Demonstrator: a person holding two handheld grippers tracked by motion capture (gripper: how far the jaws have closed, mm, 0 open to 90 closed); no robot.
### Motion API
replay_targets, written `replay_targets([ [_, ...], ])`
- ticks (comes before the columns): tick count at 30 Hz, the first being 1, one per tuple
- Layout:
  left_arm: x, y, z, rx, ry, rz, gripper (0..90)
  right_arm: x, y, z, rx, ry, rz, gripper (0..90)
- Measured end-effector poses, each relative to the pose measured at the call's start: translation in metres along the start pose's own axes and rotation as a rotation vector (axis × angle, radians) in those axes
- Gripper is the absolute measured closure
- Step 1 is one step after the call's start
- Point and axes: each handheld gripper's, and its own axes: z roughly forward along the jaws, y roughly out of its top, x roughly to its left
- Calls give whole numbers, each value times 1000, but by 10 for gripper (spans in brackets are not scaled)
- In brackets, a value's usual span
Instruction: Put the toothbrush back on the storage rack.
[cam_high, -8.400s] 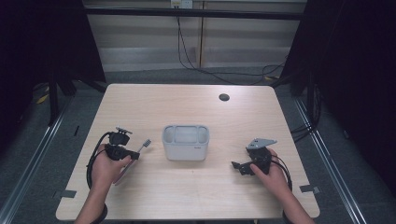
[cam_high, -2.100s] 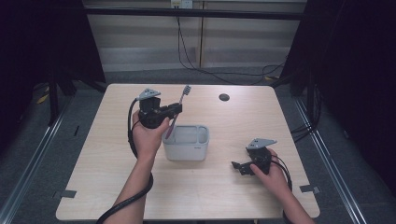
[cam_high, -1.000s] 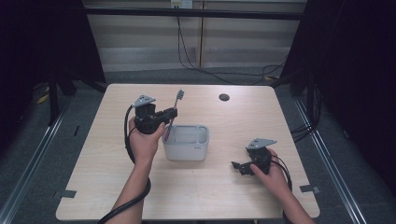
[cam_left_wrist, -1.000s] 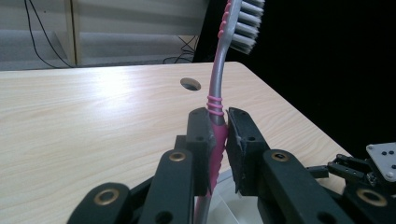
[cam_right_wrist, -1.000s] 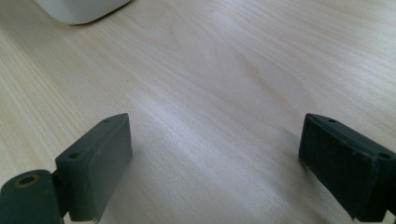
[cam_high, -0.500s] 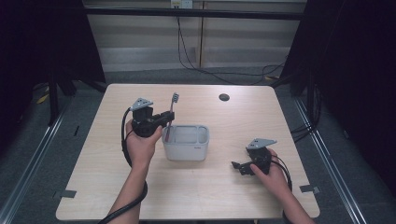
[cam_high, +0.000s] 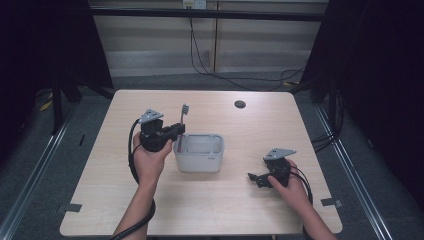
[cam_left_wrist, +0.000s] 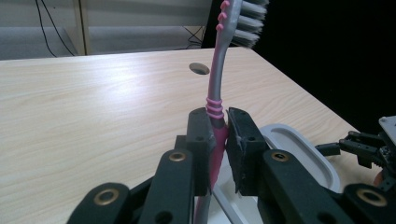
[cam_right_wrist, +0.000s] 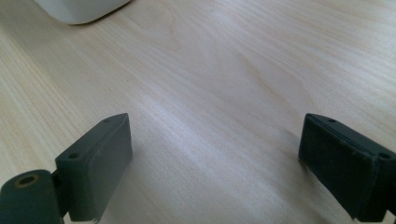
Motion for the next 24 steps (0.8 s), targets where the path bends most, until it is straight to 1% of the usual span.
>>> replay_targets([
  [4,0,-4,0,6,5,-6,796,0,0,0,0,0,0,90],
  [10,3,-8,-1,26,8,-3,794,0,0,0,0,0,0,89],
  [17,5,-11,-2,31,11,-9,794,0,0,0,0,0,0,89],
  [22,6,-14,-3,38,17,0,793,0,0,0,0,0,0,90],
  [24,6,-16,-2,42,17,-2,793,0,0,0,0,0,0,89],
])
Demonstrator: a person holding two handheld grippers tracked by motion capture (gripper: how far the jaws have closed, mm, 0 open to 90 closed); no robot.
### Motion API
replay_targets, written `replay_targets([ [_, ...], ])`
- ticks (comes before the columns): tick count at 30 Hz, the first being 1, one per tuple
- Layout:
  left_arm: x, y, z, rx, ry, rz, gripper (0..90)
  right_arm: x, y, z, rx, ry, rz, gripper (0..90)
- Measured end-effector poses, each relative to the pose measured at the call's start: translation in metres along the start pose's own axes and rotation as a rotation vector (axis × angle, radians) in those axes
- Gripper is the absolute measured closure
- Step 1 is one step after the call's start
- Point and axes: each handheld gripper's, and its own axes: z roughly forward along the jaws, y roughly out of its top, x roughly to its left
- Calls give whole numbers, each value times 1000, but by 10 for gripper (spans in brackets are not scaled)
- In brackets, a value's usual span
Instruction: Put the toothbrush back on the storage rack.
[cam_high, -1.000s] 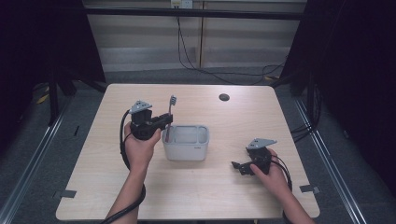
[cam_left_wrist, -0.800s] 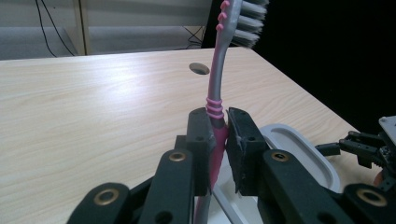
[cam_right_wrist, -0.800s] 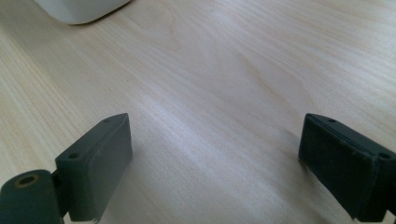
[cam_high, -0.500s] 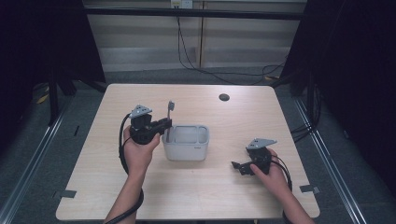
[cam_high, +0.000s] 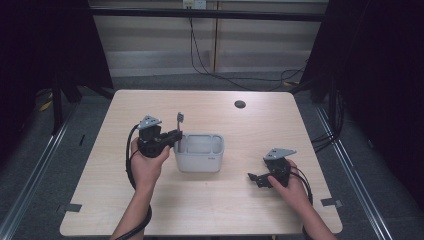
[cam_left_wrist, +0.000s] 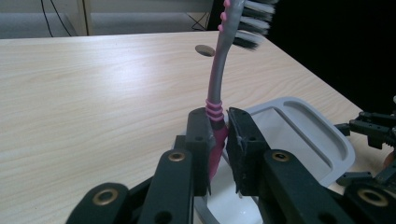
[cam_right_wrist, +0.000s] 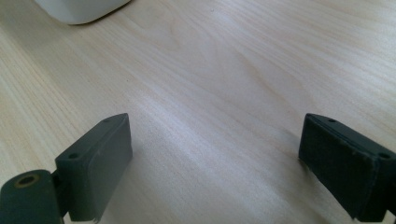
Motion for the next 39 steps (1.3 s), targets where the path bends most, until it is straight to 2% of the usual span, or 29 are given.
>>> replay_targets([
  [25,-1,-10,-1,32,15,29,789,0,0,0,0,0,0,89],
  [28,-1,-10,0,44,16,42,789,0,0,0,0,0,0,90],
  [39,-2,-12,0,49,12,43,788,0,0,0,0,0,0,90],
])
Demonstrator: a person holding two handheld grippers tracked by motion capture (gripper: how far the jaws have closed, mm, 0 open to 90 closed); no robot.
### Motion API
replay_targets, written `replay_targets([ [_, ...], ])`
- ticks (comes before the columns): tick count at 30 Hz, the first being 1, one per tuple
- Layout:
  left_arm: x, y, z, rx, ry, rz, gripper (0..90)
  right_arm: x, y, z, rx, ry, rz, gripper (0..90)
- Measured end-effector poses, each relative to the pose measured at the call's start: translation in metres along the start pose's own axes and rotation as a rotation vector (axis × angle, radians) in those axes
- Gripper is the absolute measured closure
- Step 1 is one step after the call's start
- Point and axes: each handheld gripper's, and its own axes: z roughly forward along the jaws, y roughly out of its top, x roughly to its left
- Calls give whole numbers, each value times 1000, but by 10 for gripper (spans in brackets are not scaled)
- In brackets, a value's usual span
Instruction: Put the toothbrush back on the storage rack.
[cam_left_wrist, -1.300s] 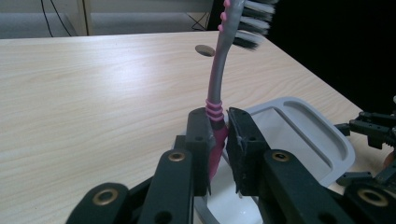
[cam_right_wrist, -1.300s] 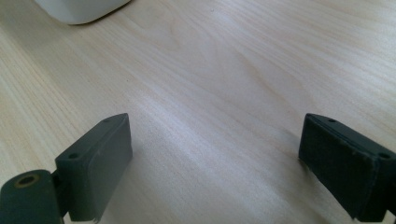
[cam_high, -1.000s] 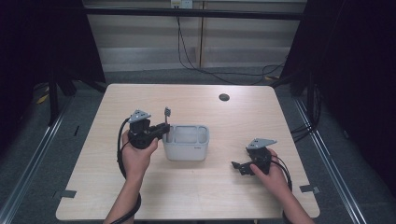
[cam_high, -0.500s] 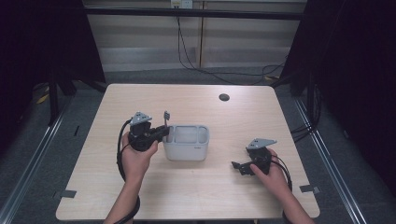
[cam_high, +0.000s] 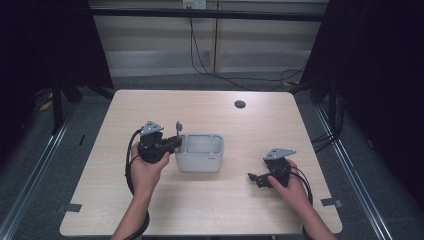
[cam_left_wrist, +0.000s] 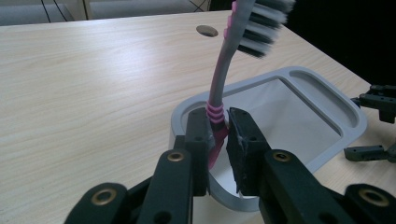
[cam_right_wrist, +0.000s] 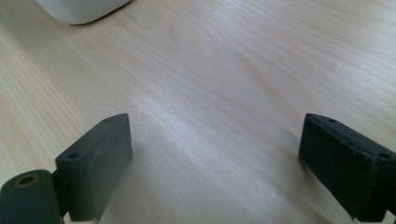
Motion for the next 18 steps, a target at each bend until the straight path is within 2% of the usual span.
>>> replay_targets([
  [6,0,0,0,2,0,4,777,0,0,0,0,0,0,89],
  [13,0,1,0,-8,21,28,684,0,0,0,0,0,0,89],
  [18,3,1,-1,-7,25,21,632,0,0,0,0,0,0,89],
])
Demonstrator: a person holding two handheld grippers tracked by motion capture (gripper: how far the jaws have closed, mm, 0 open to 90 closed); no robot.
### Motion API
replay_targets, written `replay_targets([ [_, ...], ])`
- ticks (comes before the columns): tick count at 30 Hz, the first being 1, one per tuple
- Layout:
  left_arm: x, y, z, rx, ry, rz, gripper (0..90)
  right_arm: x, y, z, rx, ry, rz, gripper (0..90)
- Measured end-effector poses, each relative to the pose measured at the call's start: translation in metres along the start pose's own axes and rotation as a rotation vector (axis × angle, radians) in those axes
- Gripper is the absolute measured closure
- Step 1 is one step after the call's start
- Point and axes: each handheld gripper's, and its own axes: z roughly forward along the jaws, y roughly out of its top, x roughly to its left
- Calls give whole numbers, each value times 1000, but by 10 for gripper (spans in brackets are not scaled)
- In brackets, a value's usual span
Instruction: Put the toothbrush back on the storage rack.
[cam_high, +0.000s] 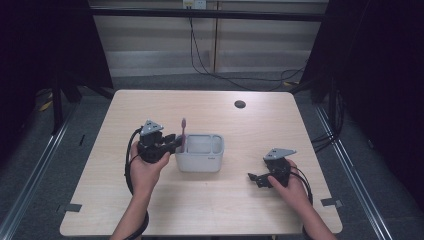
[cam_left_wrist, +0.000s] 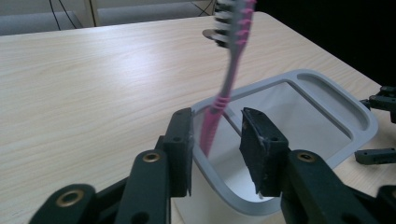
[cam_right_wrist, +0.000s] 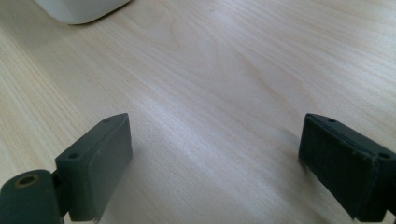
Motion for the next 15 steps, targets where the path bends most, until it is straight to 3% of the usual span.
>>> replay_targets([
  [5,4,-2,0,4,14,-16,507,0,0,0,0,0,-1,89],
  [8,6,-2,0,-17,13,-28,443,0,0,0,0,0,0,90],
  [15,8,-3,2,-32,2,-24,359,0,0,0,-1,-1,-1,90],
])
